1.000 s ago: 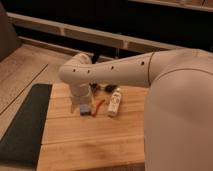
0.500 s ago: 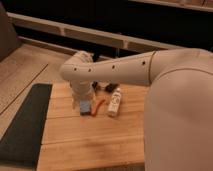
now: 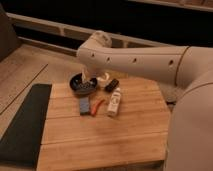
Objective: Place the bottle in the ceramic bowl
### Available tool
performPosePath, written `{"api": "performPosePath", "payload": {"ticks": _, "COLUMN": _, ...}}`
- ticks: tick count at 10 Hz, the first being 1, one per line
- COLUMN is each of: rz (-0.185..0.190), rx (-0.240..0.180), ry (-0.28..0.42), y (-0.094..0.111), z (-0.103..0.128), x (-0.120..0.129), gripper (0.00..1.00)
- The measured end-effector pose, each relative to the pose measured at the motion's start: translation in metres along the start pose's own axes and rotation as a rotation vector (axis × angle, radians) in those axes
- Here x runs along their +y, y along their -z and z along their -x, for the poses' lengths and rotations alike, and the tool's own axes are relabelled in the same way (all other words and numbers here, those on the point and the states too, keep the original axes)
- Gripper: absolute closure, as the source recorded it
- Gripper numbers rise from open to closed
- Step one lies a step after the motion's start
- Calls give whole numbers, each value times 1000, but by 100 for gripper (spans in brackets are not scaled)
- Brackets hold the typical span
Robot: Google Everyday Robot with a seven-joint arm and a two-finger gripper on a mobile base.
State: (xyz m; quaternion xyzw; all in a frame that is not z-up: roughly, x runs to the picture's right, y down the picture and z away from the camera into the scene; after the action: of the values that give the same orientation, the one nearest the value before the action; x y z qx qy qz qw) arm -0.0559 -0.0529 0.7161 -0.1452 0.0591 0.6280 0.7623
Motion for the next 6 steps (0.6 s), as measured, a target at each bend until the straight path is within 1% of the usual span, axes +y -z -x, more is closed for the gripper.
{"api": "performPosePath", "payload": {"ticks": 2, "rz": -2, "rx": 8, "ry": 3, "y": -2, "z": -2, "x": 2, "gripper": 35}}
{"api": "performPosePath", "payload": {"ticks": 3, "rz": -32, "rx": 28, "ry": -31, "y": -8, "z": -7, "x": -17, "gripper": 35}}
{"api": "performPosePath", "payload": {"ticks": 4, "rz": -63, "rx": 47, "ry": -79, "y": -14, "z": -12, "x": -41, "gripper": 35}}
{"api": "performPosePath", "payload": {"ticks": 5, "rz": -99, "rx": 59, "ry": -171, "y": -22, "z": -18, "x": -81, "gripper": 35}}
{"api": "performPosePath", "payload": {"ticks": 6, "rz": -104, "rx": 51, "ry": -243, "y": -28, "z": -19, "x": -106, "gripper": 35}}
